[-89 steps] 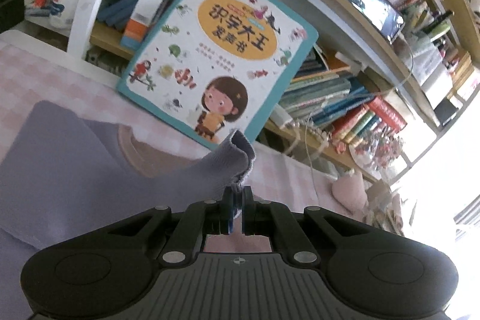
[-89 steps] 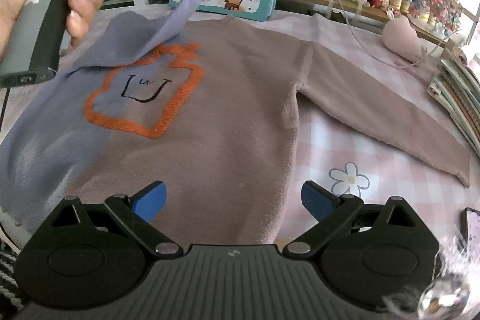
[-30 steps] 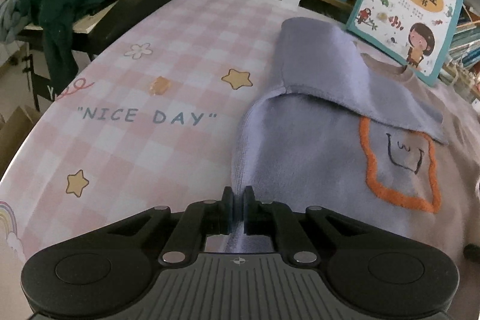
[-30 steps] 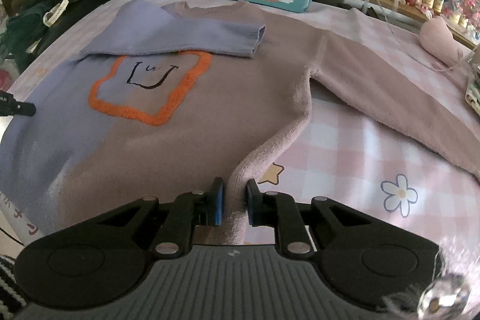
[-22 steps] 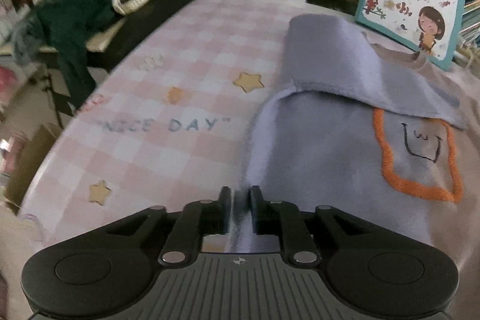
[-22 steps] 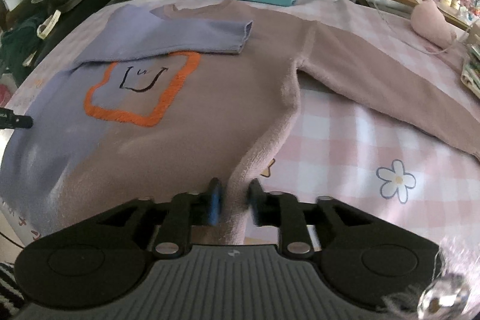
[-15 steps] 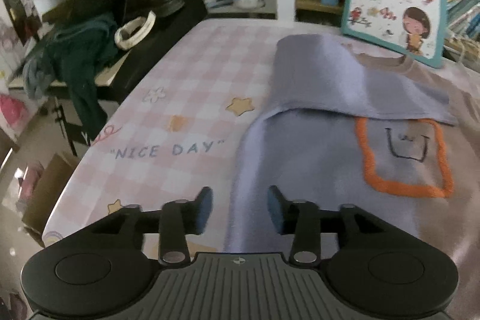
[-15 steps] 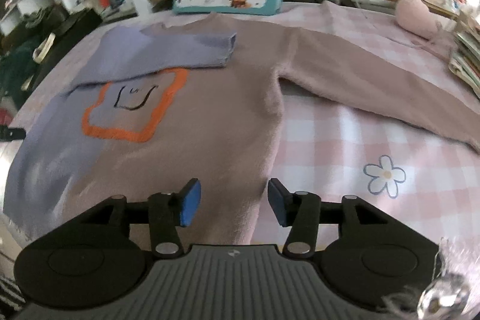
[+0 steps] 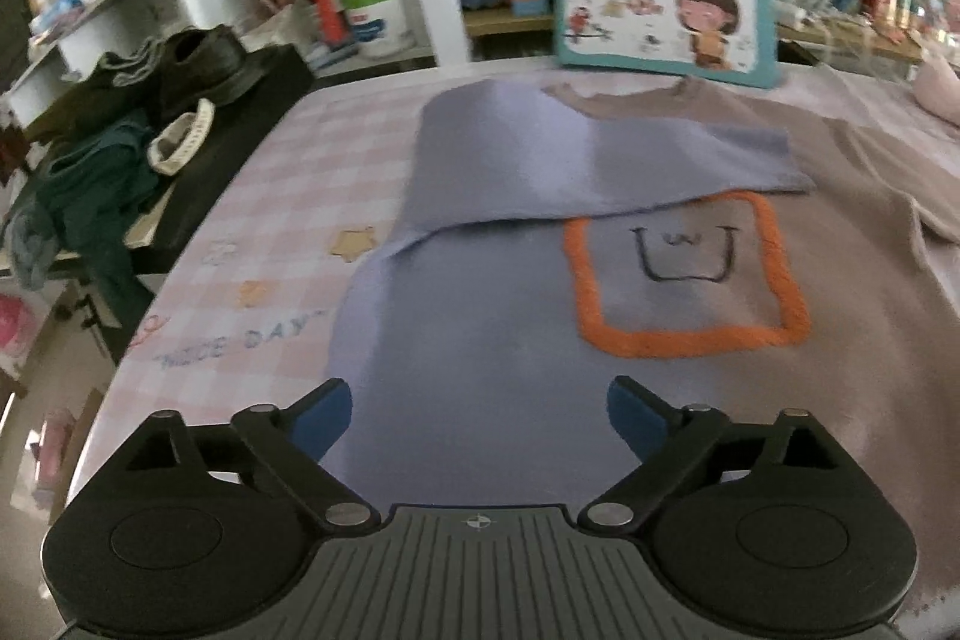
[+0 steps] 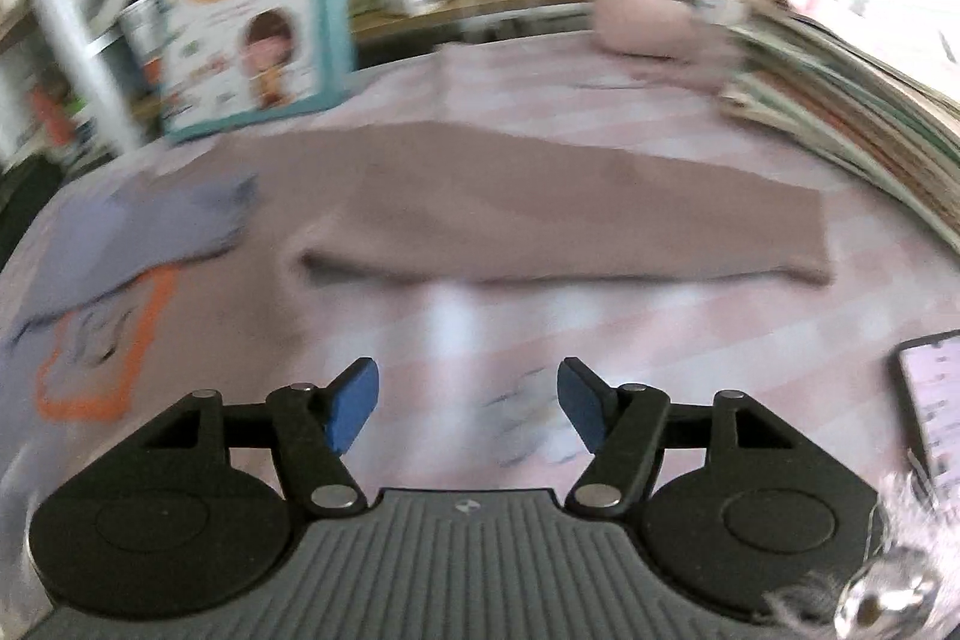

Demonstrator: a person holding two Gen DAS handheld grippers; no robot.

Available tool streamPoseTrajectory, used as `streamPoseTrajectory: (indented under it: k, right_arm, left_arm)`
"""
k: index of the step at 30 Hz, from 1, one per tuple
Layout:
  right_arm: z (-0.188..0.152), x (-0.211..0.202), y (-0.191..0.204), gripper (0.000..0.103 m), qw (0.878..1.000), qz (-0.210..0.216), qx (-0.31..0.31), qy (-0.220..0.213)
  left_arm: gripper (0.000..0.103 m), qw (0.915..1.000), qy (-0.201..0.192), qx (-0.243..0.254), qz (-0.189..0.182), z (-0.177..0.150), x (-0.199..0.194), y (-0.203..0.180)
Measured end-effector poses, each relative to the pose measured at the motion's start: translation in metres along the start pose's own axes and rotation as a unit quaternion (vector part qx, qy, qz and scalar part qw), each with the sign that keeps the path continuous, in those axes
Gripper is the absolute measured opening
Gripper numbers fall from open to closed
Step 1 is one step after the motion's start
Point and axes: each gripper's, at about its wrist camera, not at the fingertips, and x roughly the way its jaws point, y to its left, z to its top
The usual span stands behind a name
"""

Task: Fold clothes
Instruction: 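Grasp the pink sleeve cuff with the right tool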

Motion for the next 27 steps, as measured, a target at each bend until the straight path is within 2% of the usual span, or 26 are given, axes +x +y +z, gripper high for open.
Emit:
streamPoseTrajectory:
  k: [9, 11, 15, 20, 23, 24, 25, 27]
  right_arm:
    - [0.028, 0.019, -0.089, 0.061, 0.992, -0.084, 0.093, -0.016]
    - [0.033, 0.021, -0.104, 0.057, 0.989, -0.098, 0.108, -0.019]
    - [0.037, 0.028, -0.122, 0.045, 0.985, -0.115, 0.13, -0.009]
    - [0.035, 0.03, -0.125, 0.043, 0.984, -0.117, 0.13, -0.015]
    - [0.031, 0.033, -0.114, 0.032, 0.988, -0.128, 0.087, -0.021]
    - [0.031, 0.034, -0.113, 0.021, 0.989, -0.119, 0.083, -0.024]
    - [0.03, 0.035, -0.112, 0.014, 0.99, -0.111, 0.082, -0.026]
    - [0.031, 0.034, -0.111, 0.013, 0.99, -0.107, 0.086, -0.028]
  left_arm:
    - [0.098, 0.9998, -0.004, 0.002, -0.021, -0.014, -0.008, -0.016]
    - [0.098, 0.9998, -0.003, -0.002, -0.021, -0.015, -0.008, -0.017]
    - [0.098, 0.9998, 0.003, -0.006, -0.021, -0.017, -0.007, -0.019]
    - [0.098, 0.9998, 0.01, -0.004, -0.02, -0.02, -0.008, -0.022]
    - [0.098, 0.9996, 0.015, -0.001, -0.023, -0.022, -0.007, -0.024]
    - [0.098, 0.9996, 0.016, 0.001, -0.023, -0.022, -0.007, -0.025]
    - [0.098, 0.9995, 0.018, 0.002, -0.024, -0.023, -0.006, -0.026]
    - [0.098, 0.9995, 0.018, 0.007, -0.026, -0.023, -0.006, -0.028]
